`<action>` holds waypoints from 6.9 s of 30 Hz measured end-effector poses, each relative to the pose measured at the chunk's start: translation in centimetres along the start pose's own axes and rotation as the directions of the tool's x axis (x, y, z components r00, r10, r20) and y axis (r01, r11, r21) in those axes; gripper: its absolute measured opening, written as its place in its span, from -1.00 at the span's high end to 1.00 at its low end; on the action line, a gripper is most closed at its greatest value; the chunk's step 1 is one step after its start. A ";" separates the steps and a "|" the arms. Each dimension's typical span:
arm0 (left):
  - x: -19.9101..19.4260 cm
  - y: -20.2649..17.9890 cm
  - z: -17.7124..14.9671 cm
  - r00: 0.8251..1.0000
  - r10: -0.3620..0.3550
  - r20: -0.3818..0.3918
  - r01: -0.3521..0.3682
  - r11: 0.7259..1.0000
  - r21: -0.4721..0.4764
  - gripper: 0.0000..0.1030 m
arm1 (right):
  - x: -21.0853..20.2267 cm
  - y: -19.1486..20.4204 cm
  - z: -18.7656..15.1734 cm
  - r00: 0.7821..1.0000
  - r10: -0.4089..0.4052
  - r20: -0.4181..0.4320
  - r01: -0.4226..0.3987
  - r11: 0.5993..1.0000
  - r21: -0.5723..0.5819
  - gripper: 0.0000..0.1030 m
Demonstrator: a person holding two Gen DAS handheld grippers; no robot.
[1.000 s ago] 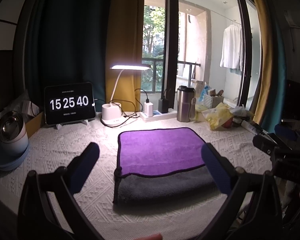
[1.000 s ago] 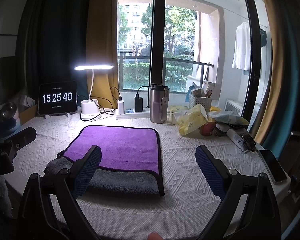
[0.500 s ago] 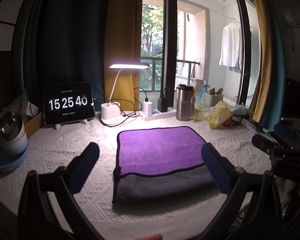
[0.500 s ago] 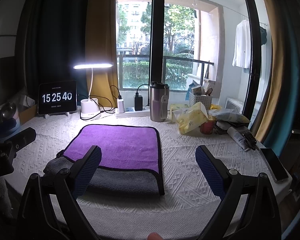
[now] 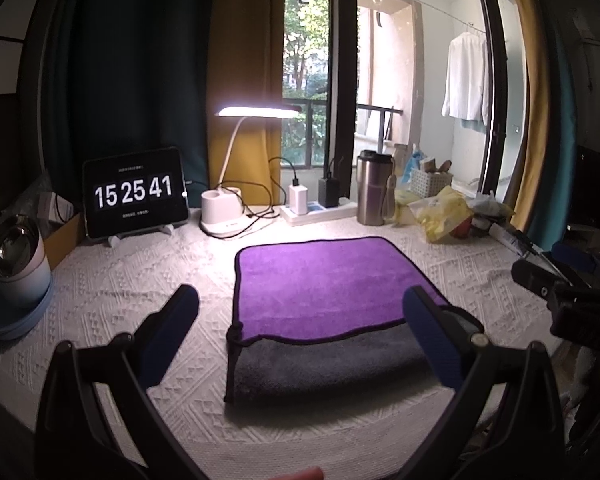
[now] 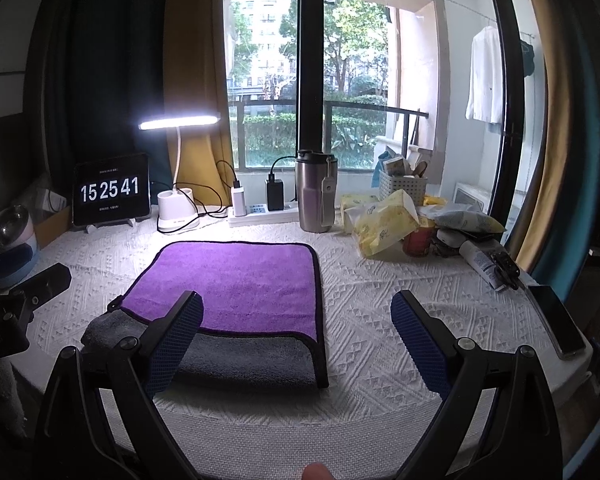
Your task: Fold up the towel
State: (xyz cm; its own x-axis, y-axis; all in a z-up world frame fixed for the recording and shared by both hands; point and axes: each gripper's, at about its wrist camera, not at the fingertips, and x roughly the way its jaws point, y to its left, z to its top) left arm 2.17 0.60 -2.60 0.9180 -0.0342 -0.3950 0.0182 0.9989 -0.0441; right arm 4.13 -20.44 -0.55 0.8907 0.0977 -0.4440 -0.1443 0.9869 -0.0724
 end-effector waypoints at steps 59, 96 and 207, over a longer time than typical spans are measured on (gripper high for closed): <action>13.1 1.8 -5.0 0.900 0.012 -0.437 -0.012 1.000 0.001 0.51 | 14.4 -1.1 -3.6 0.897 0.129 -0.423 -0.142 0.990 0.001 0.63; 11.1 2.0 0.5 0.967 -0.014 -0.255 0.005 0.999 -0.036 0.83 | 10.9 -0.8 2.2 0.981 0.035 -0.190 -0.055 0.993 -0.102 0.90; 29.9 9.2 5.1 0.932 0.096 -0.349 -0.139 0.985 -0.099 -0.33 | 33.8 -0.8 5.7 0.938 -0.040 -0.345 -0.008 0.990 -0.138 0.48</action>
State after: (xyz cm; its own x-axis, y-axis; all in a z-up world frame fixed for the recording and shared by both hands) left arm 31.82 8.96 -10.14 0.7194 0.0529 -0.6926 -0.1489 0.9857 -0.0794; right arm 36.80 -17.17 -10.40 0.6925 0.0074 -0.7214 -0.2099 0.9588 -0.1916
